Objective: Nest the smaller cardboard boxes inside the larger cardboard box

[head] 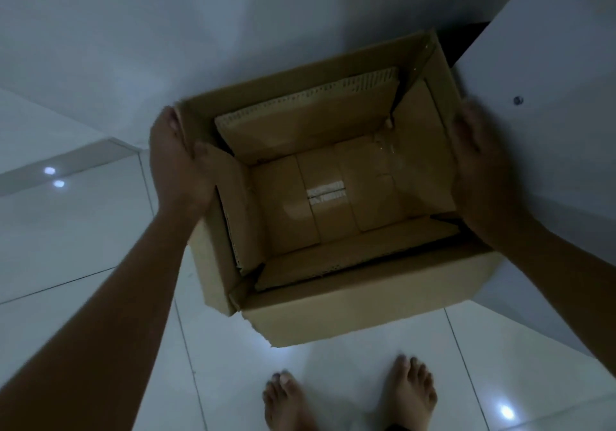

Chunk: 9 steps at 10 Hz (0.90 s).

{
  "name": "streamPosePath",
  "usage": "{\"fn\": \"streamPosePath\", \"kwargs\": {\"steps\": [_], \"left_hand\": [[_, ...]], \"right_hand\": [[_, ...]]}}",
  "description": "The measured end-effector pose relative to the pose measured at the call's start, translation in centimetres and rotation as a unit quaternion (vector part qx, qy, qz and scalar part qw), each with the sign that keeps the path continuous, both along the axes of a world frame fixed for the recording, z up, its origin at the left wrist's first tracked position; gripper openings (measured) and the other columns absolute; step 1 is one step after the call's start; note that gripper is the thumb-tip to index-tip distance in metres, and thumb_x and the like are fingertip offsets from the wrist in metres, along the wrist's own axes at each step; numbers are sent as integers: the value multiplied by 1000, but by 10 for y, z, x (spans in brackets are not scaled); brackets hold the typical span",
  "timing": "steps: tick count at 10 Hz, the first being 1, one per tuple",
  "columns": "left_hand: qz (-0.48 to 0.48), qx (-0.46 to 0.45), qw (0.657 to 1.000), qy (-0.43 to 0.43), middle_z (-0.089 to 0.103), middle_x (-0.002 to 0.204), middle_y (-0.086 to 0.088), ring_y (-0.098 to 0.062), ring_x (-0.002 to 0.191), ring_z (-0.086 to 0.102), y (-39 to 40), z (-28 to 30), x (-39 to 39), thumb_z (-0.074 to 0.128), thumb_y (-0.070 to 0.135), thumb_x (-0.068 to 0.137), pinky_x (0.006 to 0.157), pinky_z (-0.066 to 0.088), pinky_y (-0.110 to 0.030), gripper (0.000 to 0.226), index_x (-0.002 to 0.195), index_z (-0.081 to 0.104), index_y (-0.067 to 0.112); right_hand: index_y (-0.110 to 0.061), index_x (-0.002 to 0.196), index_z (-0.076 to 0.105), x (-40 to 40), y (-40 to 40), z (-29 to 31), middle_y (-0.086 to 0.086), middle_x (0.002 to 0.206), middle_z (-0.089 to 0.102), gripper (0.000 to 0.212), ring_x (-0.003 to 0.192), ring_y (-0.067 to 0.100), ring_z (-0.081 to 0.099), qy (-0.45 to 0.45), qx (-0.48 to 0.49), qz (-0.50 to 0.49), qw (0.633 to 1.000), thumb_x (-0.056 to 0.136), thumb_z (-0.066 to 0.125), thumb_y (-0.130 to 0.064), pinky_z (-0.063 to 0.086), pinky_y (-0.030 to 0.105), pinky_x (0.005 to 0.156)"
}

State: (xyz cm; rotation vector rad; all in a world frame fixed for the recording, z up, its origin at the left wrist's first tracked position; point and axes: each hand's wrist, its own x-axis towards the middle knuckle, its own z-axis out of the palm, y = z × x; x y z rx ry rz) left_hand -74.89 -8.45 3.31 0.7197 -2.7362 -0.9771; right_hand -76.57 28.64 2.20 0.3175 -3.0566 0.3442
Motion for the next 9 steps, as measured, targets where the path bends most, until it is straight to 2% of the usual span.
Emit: {"fn": "streamPosePath", "kwargs": {"steps": [1, 2, 3, 4, 5, 6, 7, 8, 9], "left_hand": [[3, -12, 999, -50, 39, 154, 3, -24, 130, 46, 8, -8, 47, 44, 16, 98, 103, 37, -39, 65, 155, 17, 32], [37, 12, 998, -47, 41, 154, 1, -27, 130, 48, 12, -15, 53, 35, 21, 103, 106, 36, -42, 60, 156, 10, 33], [47, -2, 998, -49, 39, 154, -5, -29, 133, 45, 5, -21, 28, 32, 19, 104, 109, 33, -41, 57, 157, 11, 27], [51, -13, 997, -48, 43, 151, -9, -33, 130, 47, -4, -22, 2, 33, 17, 103, 106, 35, -44, 57, 156, 13, 25], [26, -29, 999, -31, 42, 151, -10, -34, 125, 51, -7, -20, -13, 31, 17, 101, 105, 41, -49, 58, 156, 12, 21], [4, -29, 999, -43, 35, 156, -11, -35, 129, 48, -8, -19, -14, 29, 17, 101, 106, 39, -53, 59, 156, 9, 19], [-28, 17, 996, -80, 26, 159, -12, -37, 126, 49, -14, -10, -12, 36, 16, 101, 101, 43, -49, 63, 156, 6, 17], [-45, 5, 993, -111, 16, 163, -9, -38, 133, 42, -15, 13, -1, 45, 26, 100, 104, 40, -50, 71, 157, 2, 19], [-53, -106, 986, -117, 22, 161, -6, -39, 139, 33, -1, 46, 31, 49, 31, 97, 104, 39, -55, 71, 157, 11, 25]], "right_hand": [[12, 142, 35, 10, 18, 3, 27, 155, 28, 57, 145, 44, 20, -21, 151, 134, 979, 85, 41, 12, 23, 50, 119], [9, 145, 30, 8, 13, 0, 24, 157, 26, 51, 147, 42, 18, -35, 228, 133, 964, 95, 38, -1, 18, 50, 119], [6, 147, 26, -3, 4, -6, 21, 158, 27, 48, 149, 37, 14, -3, 226, 98, 969, 100, 27, -5, 19, 47, 120], [5, 149, 20, -26, -5, -8, 19, 161, 18, 51, 150, 35, 7, -20, 212, 89, 973, 100, 27, -8, 12, 46, 122], [7, 148, 20, -43, -13, -2, 21, 160, 19, 60, 149, 39, 10, -40, 178, 82, 980, 93, 31, -13, 11, 49, 122], [7, 145, 29, -41, -20, 2, 20, 159, 24, 61, 148, 39, 14, -60, 174, 78, 980, 89, 47, -10, 12, 48, 120], [-4, 144, 36, -41, -27, 13, 9, 162, 18, 64, 151, 30, 4, -101, 224, 54, 968, 85, 56, -18, 5, 46, 121], [-9, 141, 39, -29, -50, 45, 13, 158, 23, 63, 146, 34, 15, -153, 203, 12, 967, 82, 59, -23, 16, 53, 118], [-9, 132, 46, 2, -70, 78, 20, 141, 43, 44, 129, 40, 41, -128, 118, 2, 985, 90, 53, -19, 39, 53, 106]]}}
